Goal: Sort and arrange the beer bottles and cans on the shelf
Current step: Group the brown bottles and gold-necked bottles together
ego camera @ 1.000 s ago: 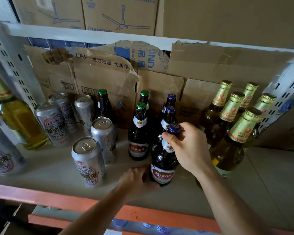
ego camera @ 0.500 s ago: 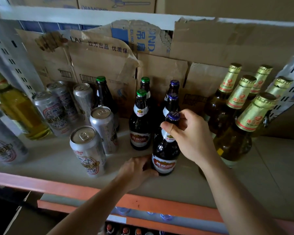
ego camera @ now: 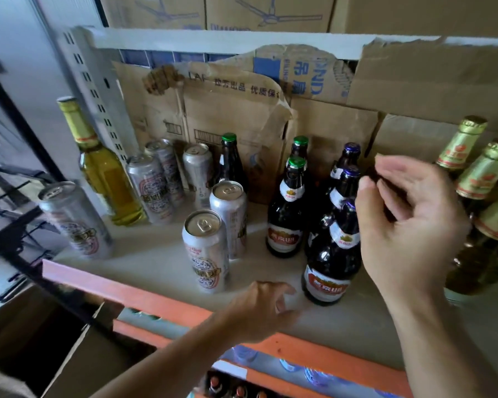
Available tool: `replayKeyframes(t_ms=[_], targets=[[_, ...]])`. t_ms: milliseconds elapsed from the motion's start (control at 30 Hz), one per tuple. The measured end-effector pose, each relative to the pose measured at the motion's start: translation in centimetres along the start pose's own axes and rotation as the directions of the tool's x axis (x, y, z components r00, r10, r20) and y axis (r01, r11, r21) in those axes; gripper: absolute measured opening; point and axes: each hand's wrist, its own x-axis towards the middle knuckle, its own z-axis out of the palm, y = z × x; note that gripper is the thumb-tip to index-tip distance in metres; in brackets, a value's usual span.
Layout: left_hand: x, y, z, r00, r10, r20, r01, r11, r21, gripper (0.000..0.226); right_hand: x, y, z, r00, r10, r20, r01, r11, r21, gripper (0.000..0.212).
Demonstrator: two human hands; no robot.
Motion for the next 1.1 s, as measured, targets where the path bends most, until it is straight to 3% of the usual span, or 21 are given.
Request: replayKeyframes(t_ms=[167,367,500,700,767,933,1033,1100], targets=[[-4.0,-1.0,-3.2,0.993,0.069,0.095,-0.065,0.997,-0.037,0.030,-1.4,-1.8,3.7,0.984,0.086,0.157,-0.098,0.993,0.071,0.007],[-7.8,-5.6,-7.7,0.997,0.037,0.061,-0.032,0.996,-0.082,0.020,-3.7,-2.3,9.0,0.919,0.289,0.269,-0.317,0.946,0.064,0.011],[-9.4,-9.7,-10.7,0.999,-0.019,0.039,0.022,0.997,-0.076,0.024,-5.0,-3.0,11.9,0.885,0.348,0.310,-0.383,0.922,0.059,0.006],[-9.9,-15.4,-13.8,0.996,-0.091,-0.020,0.088,0.990,-0.114,0.014,-6.9,-3.0,14.4,0.844,0.459,0.278,-0.486,0.874,0.033,0.003],[-9.6,-16.9,-14.2,0.994,-0.104,-0.032,0.100,0.989,-0.107,0.009,-7.5,-2.9,14.6,0.850,0.469,0.241,-0.486,0.874,0.011,0.011],[-8.1,-17.8,-14.8,0.998,-0.053,-0.037,0.049,0.992,-0.113,0.012,-8.6,-3.6,14.7,0.839,0.487,0.243,-0.474,0.873,-0.112,0.005],[-7.5,-18.0,-14.7,0.999,-0.022,-0.027,0.019,0.993,-0.120,0.012,-9.2,-4.0,14.6,0.794,0.508,0.334,-0.454,0.861,-0.230,0.041],[-7.4,-18.2,-14.6,1.000,0.000,-0.027,-0.003,0.994,-0.105,0.013,-9.4,-4.4,14.6,0.763,0.526,0.375,-0.433,0.847,-0.307,0.050]])
